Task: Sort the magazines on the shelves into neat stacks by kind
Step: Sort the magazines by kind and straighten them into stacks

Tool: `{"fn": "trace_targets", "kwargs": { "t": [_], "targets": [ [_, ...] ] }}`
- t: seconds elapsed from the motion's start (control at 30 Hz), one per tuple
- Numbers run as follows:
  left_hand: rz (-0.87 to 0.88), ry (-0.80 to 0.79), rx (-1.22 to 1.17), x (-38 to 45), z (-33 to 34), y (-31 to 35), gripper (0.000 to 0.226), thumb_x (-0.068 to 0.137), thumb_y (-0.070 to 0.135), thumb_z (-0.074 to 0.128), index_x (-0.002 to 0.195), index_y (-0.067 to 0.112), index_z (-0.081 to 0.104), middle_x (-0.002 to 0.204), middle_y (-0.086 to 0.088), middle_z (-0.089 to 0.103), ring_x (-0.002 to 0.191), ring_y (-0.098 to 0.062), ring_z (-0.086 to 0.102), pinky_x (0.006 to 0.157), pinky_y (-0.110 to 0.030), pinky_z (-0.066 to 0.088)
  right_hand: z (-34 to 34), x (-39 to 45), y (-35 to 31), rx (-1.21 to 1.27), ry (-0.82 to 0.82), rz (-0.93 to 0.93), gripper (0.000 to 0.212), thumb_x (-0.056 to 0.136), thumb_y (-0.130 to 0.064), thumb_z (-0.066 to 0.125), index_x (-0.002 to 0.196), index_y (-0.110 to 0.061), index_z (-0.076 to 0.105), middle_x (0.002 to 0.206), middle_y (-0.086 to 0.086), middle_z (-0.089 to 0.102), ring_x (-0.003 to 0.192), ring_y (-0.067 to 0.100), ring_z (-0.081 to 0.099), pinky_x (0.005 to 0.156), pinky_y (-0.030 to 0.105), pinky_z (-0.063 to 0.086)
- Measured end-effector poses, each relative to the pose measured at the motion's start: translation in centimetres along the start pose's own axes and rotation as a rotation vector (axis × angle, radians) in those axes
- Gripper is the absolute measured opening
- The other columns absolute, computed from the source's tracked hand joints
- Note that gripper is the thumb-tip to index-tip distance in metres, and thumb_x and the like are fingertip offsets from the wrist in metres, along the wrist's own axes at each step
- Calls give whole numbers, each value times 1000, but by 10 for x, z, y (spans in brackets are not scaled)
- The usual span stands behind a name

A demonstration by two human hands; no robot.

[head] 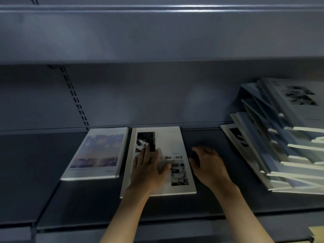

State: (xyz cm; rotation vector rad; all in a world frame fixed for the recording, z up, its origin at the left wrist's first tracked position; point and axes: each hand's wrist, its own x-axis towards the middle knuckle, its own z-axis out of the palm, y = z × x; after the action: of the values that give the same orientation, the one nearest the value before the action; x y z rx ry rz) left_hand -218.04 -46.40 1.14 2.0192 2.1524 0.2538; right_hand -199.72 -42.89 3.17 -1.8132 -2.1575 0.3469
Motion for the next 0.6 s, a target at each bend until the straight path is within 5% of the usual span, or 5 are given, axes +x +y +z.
{"fn": "trace_targets", "kwargs": {
  "t": [0.27,0.6],
  "targets": [
    [-10,-21,-28,7,6,-6,78,89,65,23,150,24,-3,157,-8,-16,144,-23,-15,115,-37,-8,-4,-12,-3,11,51,20,47,95,-35,47,140,-22,42,141,-2,45,133,20,36,110,37,33],
    [62,-95,-25,12,-22,26,77,89,62,35,149,20,12,156,-14,7,144,-33,3,116,-46,10,-31,-33,-22,-3,167,-16,47,94,-33,49,140,-25,42,146,-1,41,136,22,31,109,40,30]
  ]
}}
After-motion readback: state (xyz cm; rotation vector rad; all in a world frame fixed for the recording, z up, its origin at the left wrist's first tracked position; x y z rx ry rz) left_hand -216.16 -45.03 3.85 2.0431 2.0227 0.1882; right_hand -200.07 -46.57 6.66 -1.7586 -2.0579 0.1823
